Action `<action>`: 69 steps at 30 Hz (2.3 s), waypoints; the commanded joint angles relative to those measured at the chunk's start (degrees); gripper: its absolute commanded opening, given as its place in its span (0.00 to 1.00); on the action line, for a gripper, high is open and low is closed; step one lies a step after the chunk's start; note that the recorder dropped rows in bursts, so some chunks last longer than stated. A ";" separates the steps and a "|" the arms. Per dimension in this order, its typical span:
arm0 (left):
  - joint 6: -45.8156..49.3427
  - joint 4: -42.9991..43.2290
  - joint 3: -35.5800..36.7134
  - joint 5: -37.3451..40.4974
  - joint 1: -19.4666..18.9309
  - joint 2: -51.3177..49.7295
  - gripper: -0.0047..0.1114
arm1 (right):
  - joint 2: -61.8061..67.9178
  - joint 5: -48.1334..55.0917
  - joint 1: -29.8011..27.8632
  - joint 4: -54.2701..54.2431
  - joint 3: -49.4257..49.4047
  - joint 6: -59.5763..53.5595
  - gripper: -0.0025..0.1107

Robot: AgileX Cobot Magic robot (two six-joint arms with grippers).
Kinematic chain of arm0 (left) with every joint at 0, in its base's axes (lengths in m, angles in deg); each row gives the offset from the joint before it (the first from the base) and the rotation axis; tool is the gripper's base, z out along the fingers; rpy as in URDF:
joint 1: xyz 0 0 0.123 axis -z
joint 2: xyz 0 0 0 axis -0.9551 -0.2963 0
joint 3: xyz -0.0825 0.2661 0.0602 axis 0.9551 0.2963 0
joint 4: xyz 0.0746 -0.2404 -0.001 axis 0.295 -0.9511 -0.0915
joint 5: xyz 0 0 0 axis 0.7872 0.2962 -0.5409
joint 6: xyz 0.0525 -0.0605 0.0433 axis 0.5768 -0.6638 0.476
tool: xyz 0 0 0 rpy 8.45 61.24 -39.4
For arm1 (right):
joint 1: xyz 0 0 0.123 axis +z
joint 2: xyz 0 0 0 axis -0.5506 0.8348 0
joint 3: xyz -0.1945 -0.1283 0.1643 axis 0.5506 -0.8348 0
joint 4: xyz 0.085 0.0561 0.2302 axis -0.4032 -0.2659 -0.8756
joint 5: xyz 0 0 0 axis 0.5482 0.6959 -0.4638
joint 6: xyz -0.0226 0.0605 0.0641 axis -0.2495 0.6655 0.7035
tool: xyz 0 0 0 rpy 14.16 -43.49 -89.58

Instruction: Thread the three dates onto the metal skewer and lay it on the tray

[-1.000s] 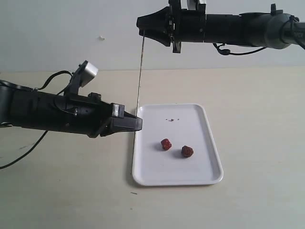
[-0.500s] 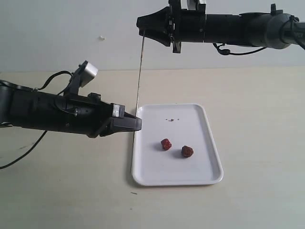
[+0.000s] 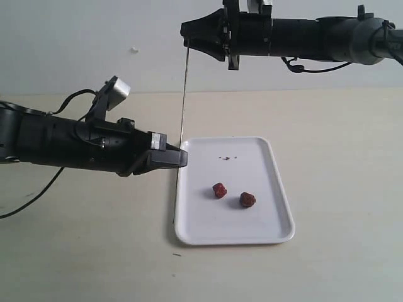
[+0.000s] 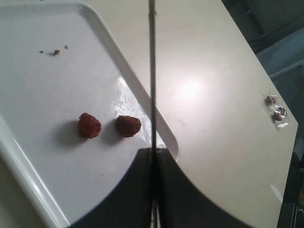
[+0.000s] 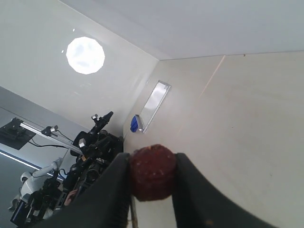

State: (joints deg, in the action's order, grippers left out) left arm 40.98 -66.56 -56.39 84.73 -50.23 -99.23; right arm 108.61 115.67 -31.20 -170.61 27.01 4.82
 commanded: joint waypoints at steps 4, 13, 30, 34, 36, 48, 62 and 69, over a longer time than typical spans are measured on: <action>-0.05 -0.48 -0.13 0.70 -0.05 -0.10 0.04 | -0.60 0.48 -0.18 -3.02 -0.23 -0.53 0.28; -0.05 -0.48 -0.13 0.70 -0.05 -0.10 0.04 | -0.60 0.48 -0.18 -3.14 -0.23 -0.53 0.28; -0.19 -0.48 -0.13 0.60 0.19 -0.10 0.04 | -0.60 0.48 -0.18 -3.14 -0.23 -0.40 0.28; -0.19 -0.48 -0.13 0.60 0.33 -0.10 0.04 | -0.60 0.48 -0.18 -3.14 -0.23 -0.40 0.28; -0.35 -0.48 -0.13 0.60 0.33 -0.10 0.04 | -0.60 0.48 -0.18 -3.14 -0.23 -0.40 0.28; 0.17 -0.48 -0.13 0.33 0.33 -2.40 0.04 | -0.60 0.48 -0.18 -3.14 -0.23 -0.51 0.28; 1.50 -0.48 -0.25 3.44 0.08 -2.72 0.04 | -0.60 0.48 -0.18 -3.14 -0.23 -0.64 0.28; 1.65 -0.48 -0.25 4.20 -0.77 -1.75 0.04 | -0.60 0.48 -0.18 -2.62 -0.23 -0.75 0.28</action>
State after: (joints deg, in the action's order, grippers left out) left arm 42.27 -66.56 -56.39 87.93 -50.71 -101.94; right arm 108.61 115.67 -31.20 -173.10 27.01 4.82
